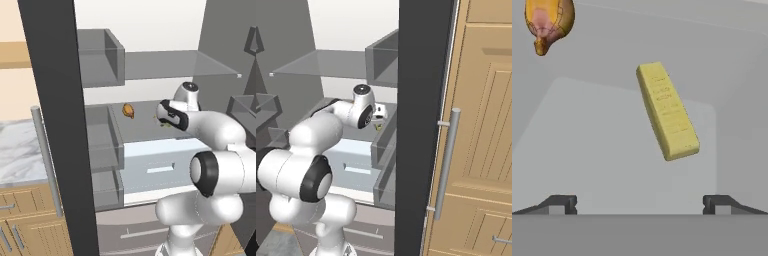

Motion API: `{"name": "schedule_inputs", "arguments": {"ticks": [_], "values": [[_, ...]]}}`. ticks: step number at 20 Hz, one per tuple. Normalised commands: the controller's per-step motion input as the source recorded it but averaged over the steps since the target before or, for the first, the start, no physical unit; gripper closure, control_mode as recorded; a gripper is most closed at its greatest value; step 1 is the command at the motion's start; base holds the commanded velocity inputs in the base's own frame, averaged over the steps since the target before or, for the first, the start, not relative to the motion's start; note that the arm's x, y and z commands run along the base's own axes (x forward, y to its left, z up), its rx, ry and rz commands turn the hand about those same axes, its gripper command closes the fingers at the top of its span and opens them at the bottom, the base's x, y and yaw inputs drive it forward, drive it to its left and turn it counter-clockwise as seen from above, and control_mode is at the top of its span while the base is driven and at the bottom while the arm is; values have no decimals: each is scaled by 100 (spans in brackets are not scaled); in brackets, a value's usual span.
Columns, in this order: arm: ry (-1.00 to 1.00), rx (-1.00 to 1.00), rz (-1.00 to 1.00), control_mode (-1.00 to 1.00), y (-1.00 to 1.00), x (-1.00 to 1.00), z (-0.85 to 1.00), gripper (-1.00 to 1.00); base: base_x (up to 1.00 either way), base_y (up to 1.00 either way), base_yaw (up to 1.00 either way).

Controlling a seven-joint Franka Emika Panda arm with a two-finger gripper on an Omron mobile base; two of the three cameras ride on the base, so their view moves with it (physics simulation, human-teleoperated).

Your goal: Pick the egg and butter from the fridge and place them by the bowl for mixing.

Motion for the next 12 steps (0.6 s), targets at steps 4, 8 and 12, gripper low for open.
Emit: {"name": "schedule_inputs", "arguments": {"ticks": [4, 8, 12], "values": [[-4, 0, 0, -100, -8, 29, -11, -100, 0, 0, 0], [-12, 0, 0, -100, -3, 35, -5, -100, 0, 0, 0], [-7, 0, 0, -100, -3, 34, -15, -100, 0, 0, 0]]}}
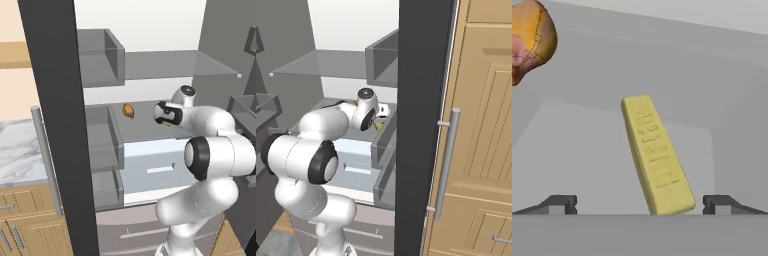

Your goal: Pick the egg and butter from the fridge and place them by the bowl for mixing.

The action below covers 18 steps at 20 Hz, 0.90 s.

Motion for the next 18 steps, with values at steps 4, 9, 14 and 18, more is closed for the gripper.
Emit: {"name": "schedule_inputs", "arguments": {"ticks": [4, 9, 14, 18], "values": [[-6, 0, 0, -100, -1, 37, -17, -100, 0, 0, 0], [-1, 0, 0, -100, 0, 39, -15, -100, 0, 0, 0], [0, 0, 0, -100, 0, 31, -15, -100, 0, 0, 0], [0, 0, 0, -100, -7, 24, -16, -100, 0, 0, 0]]}}
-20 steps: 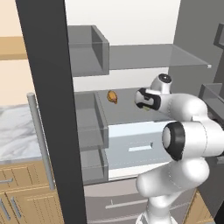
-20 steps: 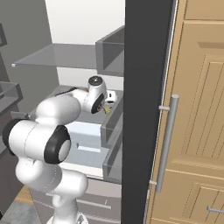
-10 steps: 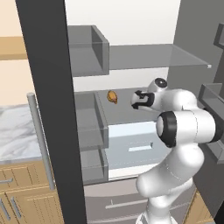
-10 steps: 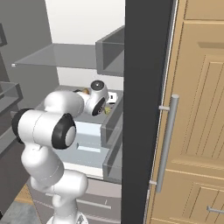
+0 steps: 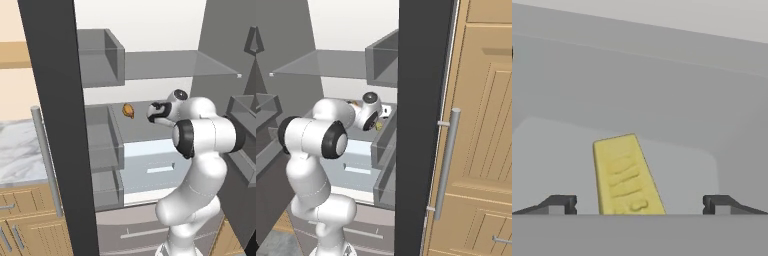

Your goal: Pick the egg and butter from the fridge and place them by the bowl for mixing.

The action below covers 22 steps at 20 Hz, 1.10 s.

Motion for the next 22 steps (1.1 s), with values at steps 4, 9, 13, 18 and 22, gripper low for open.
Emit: {"name": "schedule_inputs", "arguments": {"ticks": [4, 9, 13, 18, 22], "values": [[0, 0, 0, -100, -1, 10, -27, -100, 0, 0, 0], [0, 0, 0, -100, 2, 1, -47, 100, 0, 0, 0], [0, -3, 0, -100, 15, -6, -63, 100, 0, 0, 0], [0, 0, 0, -100, 12, -14, -60, 100, 0, 0, 0], [0, 0, 4, -100, 15, -40, -27, 100, 0, 0, 0]]}}
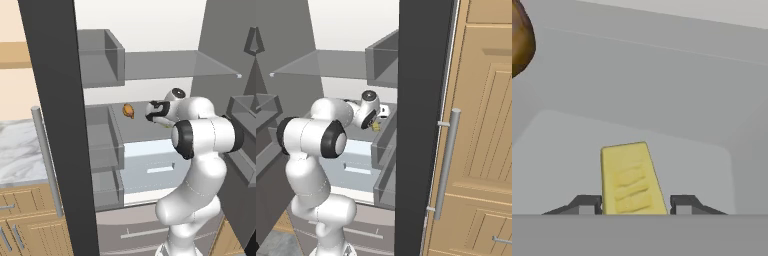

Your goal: Pick the egg and butter from the fridge and place them by the bowl for mixing.

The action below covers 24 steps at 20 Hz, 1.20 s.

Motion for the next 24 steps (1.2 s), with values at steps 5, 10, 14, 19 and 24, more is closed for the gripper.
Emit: {"name": "schedule_inputs", "arguments": {"ticks": [5, 10, 14, 19, 24], "values": [[0, 3, 7, -100, 7, -43, 18, 100, 0, 0, 0], [0, 3, 19, -100, 9, -43, 48, 100, 0, 0, 0], [8, 7, 16, -100, 17, -47, 33, 100, 0, 0, 0], [1, 1, 2, -100, 29, -53, 14, 100, 0, 0, 0], [1, 1, 0, -100, 21, -48, 32, 100, 0, 0, 0]]}}
